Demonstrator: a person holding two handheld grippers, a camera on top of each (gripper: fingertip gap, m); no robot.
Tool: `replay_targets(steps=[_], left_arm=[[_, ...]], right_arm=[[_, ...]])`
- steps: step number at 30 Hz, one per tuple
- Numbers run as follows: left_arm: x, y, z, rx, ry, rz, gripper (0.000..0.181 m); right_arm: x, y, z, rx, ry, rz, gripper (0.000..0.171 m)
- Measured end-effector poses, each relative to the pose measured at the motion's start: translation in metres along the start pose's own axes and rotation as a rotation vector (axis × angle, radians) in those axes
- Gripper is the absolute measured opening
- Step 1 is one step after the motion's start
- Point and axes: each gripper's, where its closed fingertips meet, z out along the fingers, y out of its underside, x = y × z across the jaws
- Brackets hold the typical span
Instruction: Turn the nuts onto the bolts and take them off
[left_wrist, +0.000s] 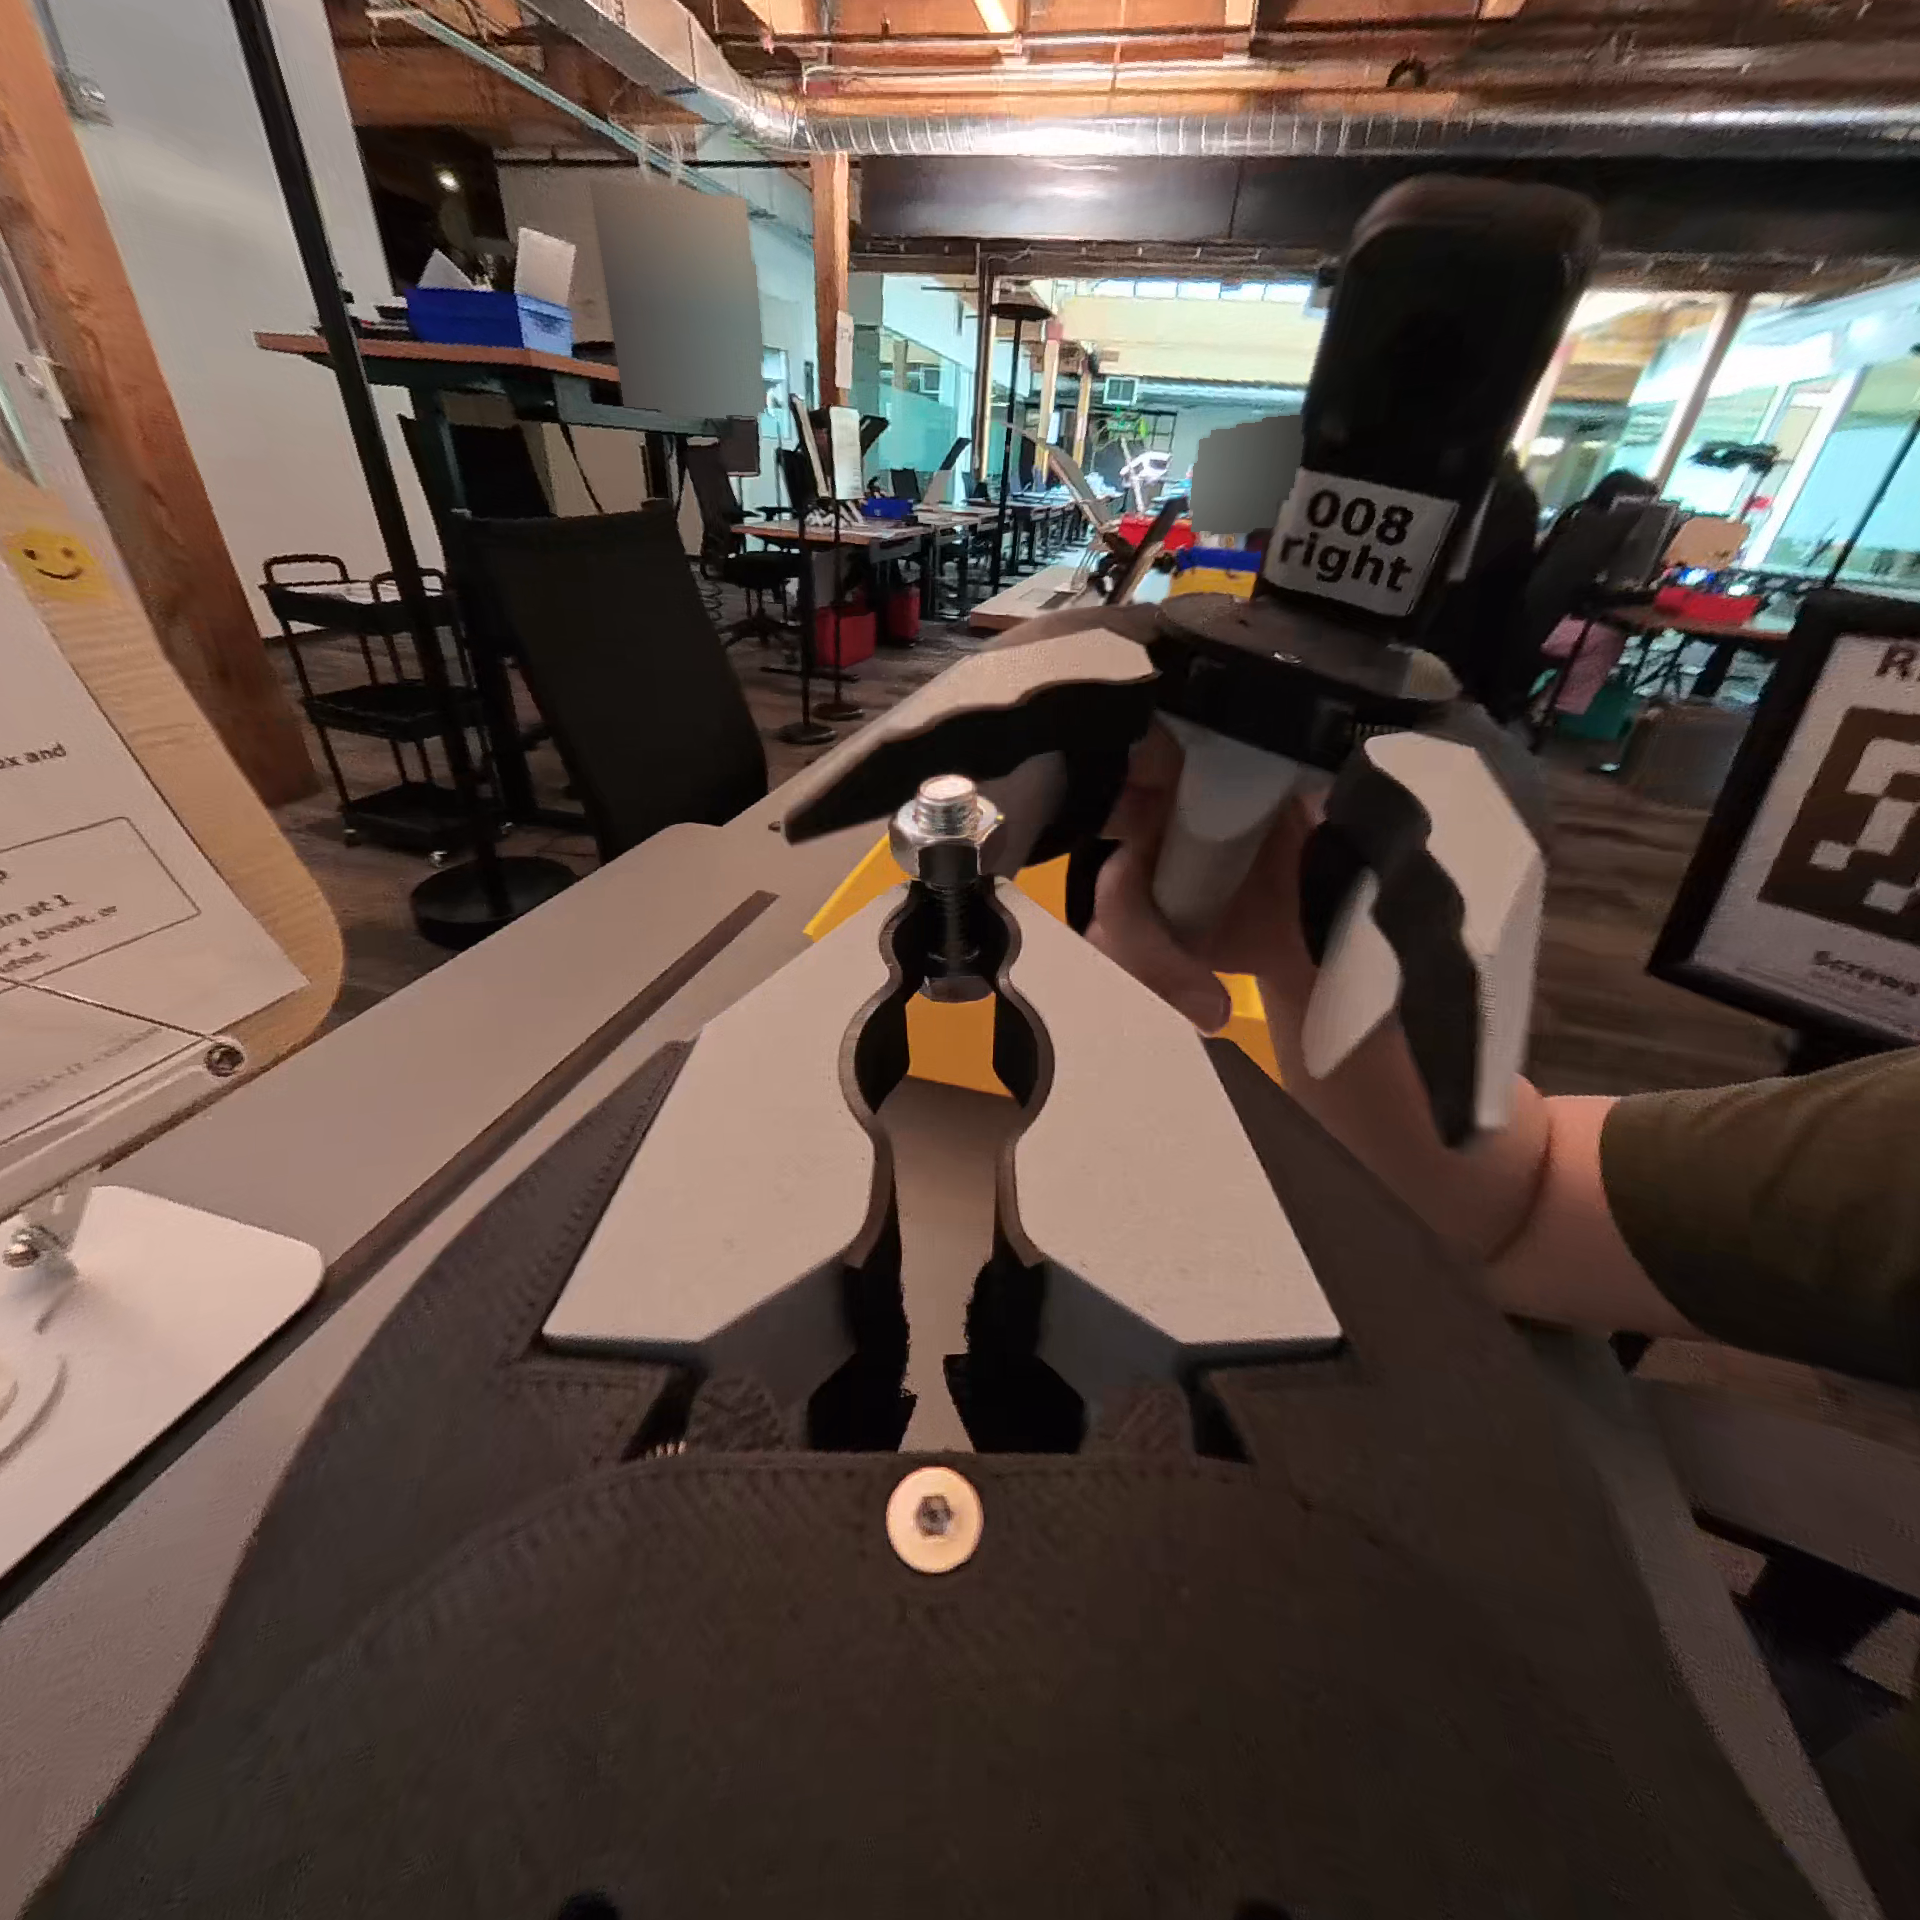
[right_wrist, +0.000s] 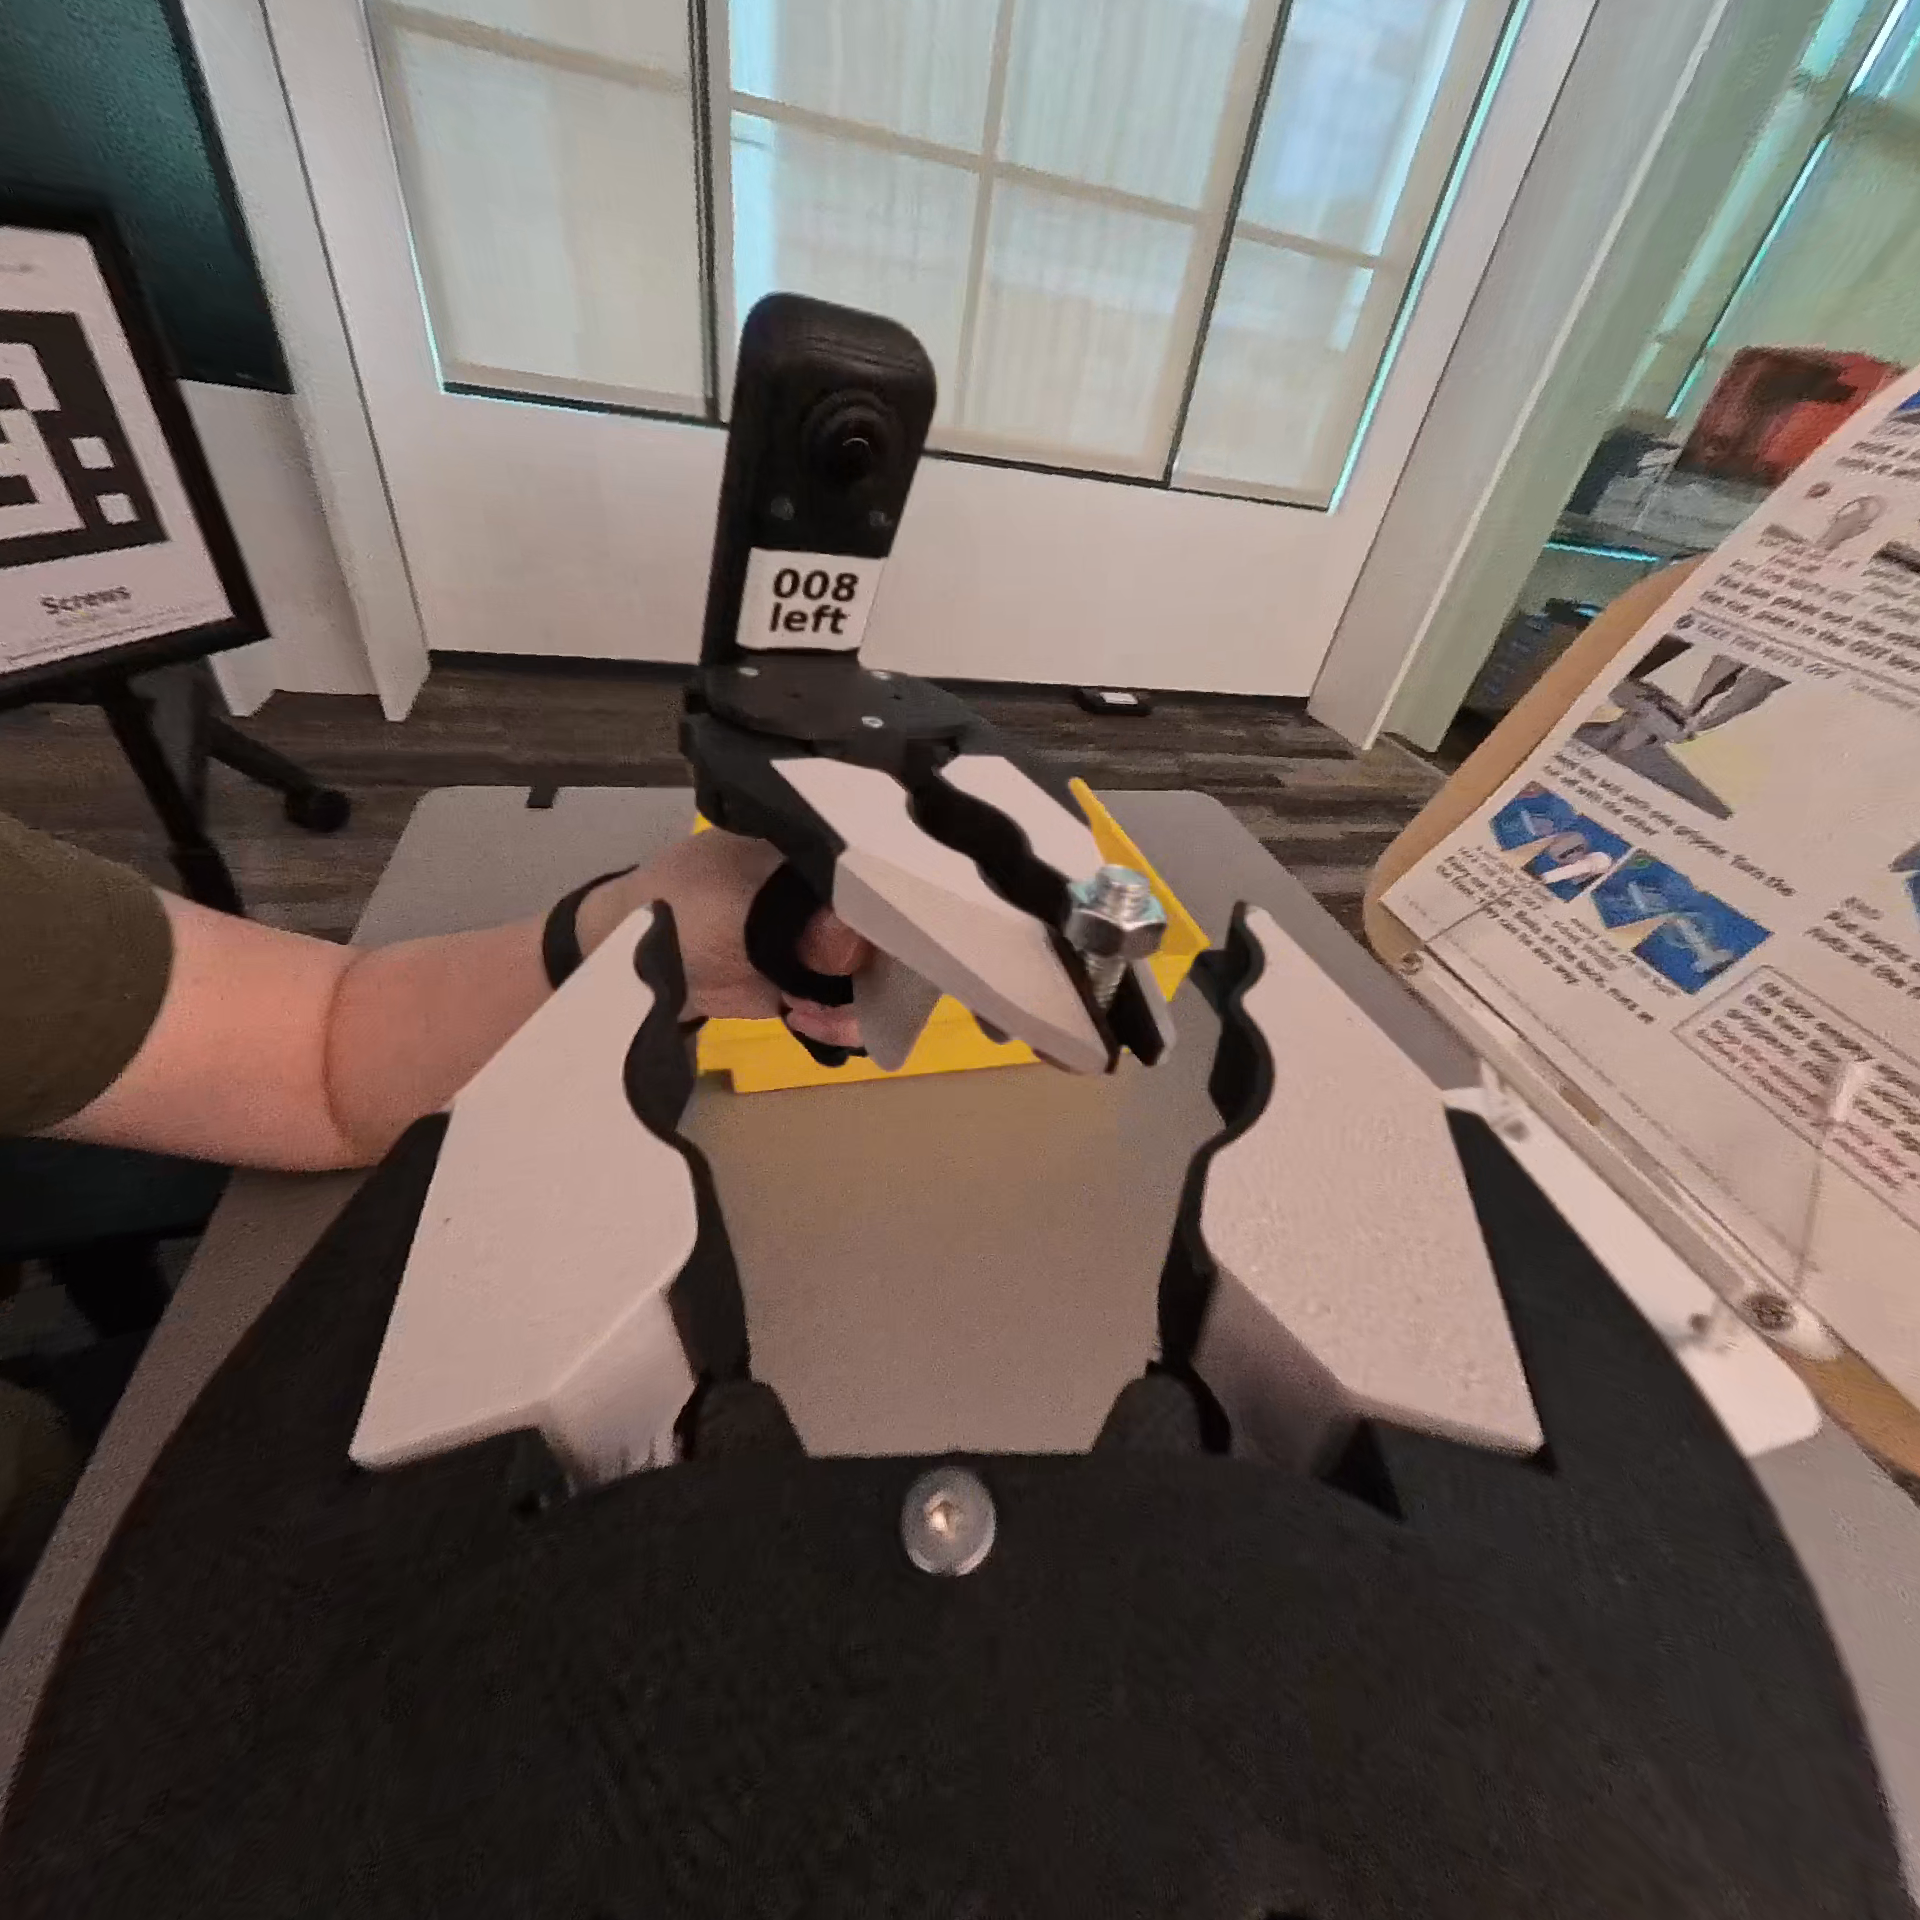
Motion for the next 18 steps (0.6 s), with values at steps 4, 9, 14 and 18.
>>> replay_targets(steps=[4,9,14,18], left_arm=[[-0.024,-0.002,-0.009,0.022,-0.106,-0.02,0.007],[-0.028,-0.008,-0.017,0.051,-0.073,-0.086,0.007],[-0.005,0.002,0.001,0.002,-0.022,-0.017,0.007],[0.0,0.006,0.006,-0.015,-0.017,-0.002,0.007]], right_arm=[[-0.023,-0.002,-0.01,-0.05,-0.108,-0.029,0.088],[-0.019,-0.025,-0.026,0.044,-0.029,-0.074,0.052],[0.034,-0.016,-0.024,0.073,0.204,-0.031,0.011],[0.036,-0.005,-0.015,0.036,0.181,-0.002,0.01]])
